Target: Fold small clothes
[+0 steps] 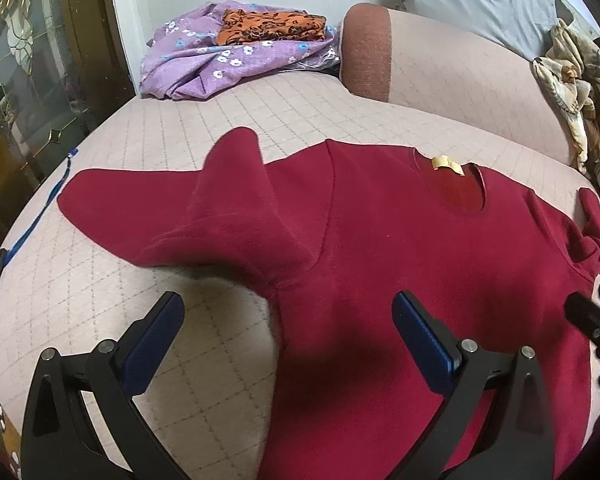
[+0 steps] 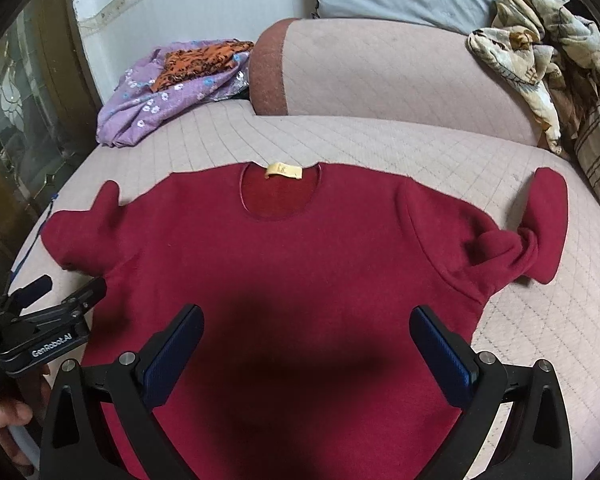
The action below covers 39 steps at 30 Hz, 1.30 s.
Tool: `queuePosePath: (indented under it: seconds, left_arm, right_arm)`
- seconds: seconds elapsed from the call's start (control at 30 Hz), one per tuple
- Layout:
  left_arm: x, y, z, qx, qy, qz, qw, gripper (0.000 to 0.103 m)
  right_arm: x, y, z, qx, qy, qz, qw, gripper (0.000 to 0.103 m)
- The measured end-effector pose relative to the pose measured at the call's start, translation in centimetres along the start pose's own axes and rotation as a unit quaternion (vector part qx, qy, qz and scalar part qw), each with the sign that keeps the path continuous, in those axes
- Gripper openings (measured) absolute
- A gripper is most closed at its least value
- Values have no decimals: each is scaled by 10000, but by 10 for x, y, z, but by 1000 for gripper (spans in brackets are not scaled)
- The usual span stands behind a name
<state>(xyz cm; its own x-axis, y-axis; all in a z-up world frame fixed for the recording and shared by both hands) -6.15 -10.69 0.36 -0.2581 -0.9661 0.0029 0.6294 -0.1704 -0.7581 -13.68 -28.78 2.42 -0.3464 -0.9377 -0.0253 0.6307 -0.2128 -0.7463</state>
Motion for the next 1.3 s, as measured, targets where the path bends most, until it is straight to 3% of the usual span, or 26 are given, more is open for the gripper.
queuePosePath:
  seconds: [0.37,1.13,1.3]
  left_arm:
    - [17,3,-3,191,319,-85,9993,103]
    - [-5,15,5,190,-48,-171,9997,103]
    - [-1,16,4,205,59,-185,9996,103]
  right_arm:
    - [11,22,-6,-155,192,-215,9995,103]
    - [-6,44,-2,-308,160,-200,9992,103]
    - [-7,47,-3,-330,155,-236,9991,103]
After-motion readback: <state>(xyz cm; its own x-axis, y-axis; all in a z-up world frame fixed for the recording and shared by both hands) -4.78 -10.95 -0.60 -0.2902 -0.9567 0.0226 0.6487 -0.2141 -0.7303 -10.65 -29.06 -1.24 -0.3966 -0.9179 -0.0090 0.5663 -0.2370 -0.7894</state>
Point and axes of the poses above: each gripper's, at about its wrist camera, not at the fingertips, and y roughly the way its jaws point, x to its right, z to its top, the point moved 6 cm from there along y, roughly the way its jaws point, and after that the axes turned 3 degrees about -y, right-handed, at the moved point
